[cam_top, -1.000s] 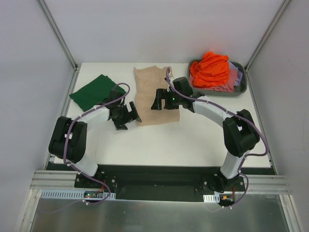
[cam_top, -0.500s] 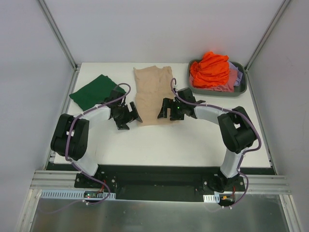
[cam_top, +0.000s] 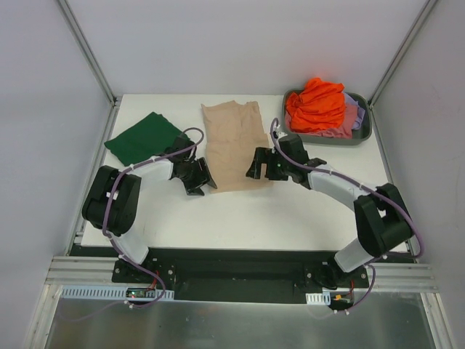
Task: Fold and stack the t-shirts
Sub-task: Grab one side of the 2/3 rectangular tshirt with both arms
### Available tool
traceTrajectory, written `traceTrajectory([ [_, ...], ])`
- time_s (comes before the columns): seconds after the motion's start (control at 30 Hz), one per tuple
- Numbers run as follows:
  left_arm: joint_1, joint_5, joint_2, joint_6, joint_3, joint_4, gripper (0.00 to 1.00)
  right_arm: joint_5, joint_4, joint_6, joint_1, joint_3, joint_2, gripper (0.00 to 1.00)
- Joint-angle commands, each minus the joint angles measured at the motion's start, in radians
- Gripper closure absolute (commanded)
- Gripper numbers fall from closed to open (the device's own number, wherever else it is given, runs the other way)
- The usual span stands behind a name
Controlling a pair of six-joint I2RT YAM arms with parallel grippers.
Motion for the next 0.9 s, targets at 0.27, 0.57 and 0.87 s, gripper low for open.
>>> traceTrajectory([
  [0.27,-0.051,-0.006,0.032,-0.024,0.007,0.013,0.62,0.225,-0.117,0.027,-0.033,-0.039,-0.075,0.04],
  [0.57,-0.05,-0.042,0.074,-0.024,0.025,0.007,0.78,0.255,-0.108,0.042,-0.048,-0.006,0.03,0.25],
  [0.87,-0.05,-0.04,0.111,-0.006,0.047,0.003,1.0,0.248,-0.088,0.052,-0.063,0.009,0.108,0.28],
])
